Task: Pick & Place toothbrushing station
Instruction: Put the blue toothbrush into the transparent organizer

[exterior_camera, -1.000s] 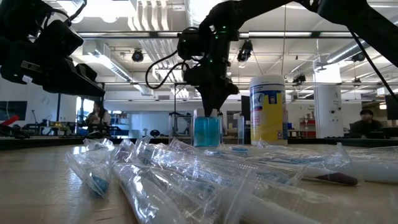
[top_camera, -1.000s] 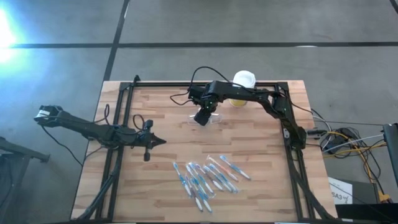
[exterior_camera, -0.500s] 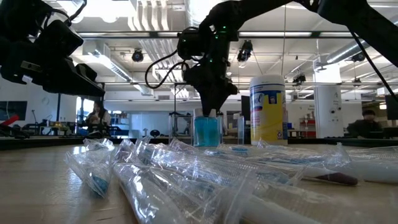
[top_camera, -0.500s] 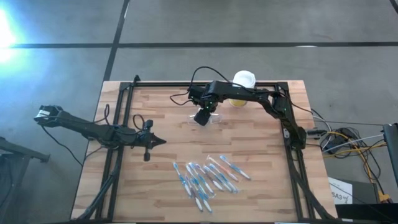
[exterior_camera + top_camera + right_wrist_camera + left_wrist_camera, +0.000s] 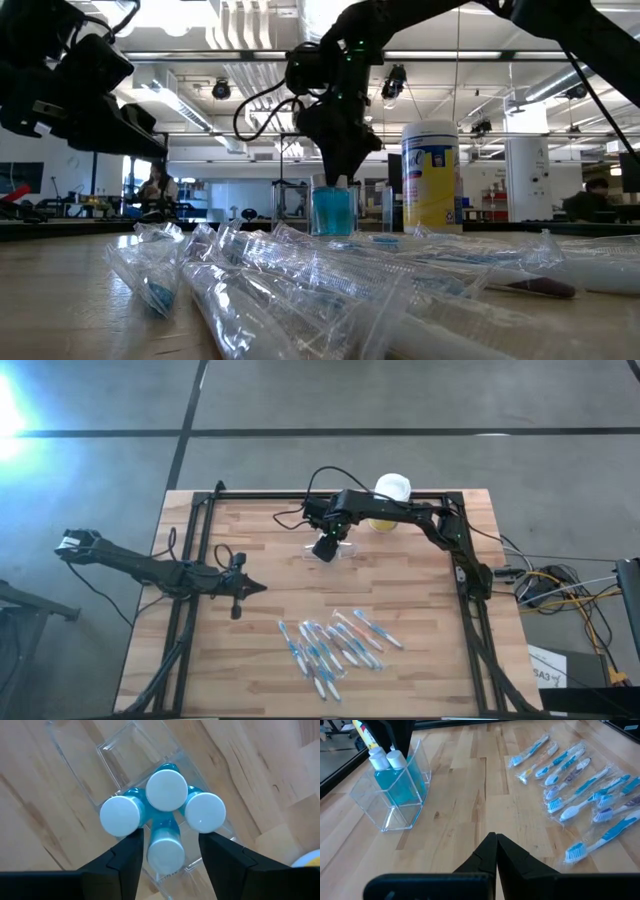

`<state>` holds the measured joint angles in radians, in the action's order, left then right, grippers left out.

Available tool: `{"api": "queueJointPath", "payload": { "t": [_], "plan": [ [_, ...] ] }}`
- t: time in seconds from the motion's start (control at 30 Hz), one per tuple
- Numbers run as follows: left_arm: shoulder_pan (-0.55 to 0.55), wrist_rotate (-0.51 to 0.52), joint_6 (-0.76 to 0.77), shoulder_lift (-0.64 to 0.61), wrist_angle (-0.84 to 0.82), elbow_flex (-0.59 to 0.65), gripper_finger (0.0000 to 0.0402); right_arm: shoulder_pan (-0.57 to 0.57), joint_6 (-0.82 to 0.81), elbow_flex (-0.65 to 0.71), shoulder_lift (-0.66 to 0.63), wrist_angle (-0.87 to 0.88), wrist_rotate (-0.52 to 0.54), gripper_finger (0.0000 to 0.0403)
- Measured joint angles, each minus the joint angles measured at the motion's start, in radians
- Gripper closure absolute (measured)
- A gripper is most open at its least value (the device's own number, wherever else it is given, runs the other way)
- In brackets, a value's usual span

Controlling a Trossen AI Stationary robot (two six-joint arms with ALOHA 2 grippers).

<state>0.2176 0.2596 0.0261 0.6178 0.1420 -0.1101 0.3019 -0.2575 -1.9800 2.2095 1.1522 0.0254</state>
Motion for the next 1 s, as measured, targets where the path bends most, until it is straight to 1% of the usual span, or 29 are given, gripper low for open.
{"api": "queueJointPath", "payload": {
  "t": [0.17,0.4,0.7,0.8,0.9,1.0],
  "plan": [
    [0.000,0.000,0.003,0.000,-0.010,0.000,0.0392,0.000,0.001,0.000,-0.002,0.001,0.000,0.0213],
    [0.000,0.000,0.008,0.000,-0.010,0.000,0.0392,0.000,-0.002,0.000,-0.008,0.011,0.000,0.0192],
    [0.000,0.000,0.009,0.000,-0.008,0.000,0.0392,0.000,-0.004,-0.048,-0.017,0.058,0.004,0.0186],
    [0.000,0.000,0.012,0.000,-0.008,0.000,0.0392,0.000,-0.008,-0.074,-0.017,0.095,0.003,0.0186],
    [0.000,0.000,0.016,0.000,-0.008,0.000,0.0392,0.000,-0.008,-0.120,-0.017,0.172,0.008,0.0186],
    [0.000,0.000,0.016,0.000,-0.007,0.000,0.0392,-0.002,-0.004,-0.178,-0.025,0.254,0.052,0.0186]
  ]
}}
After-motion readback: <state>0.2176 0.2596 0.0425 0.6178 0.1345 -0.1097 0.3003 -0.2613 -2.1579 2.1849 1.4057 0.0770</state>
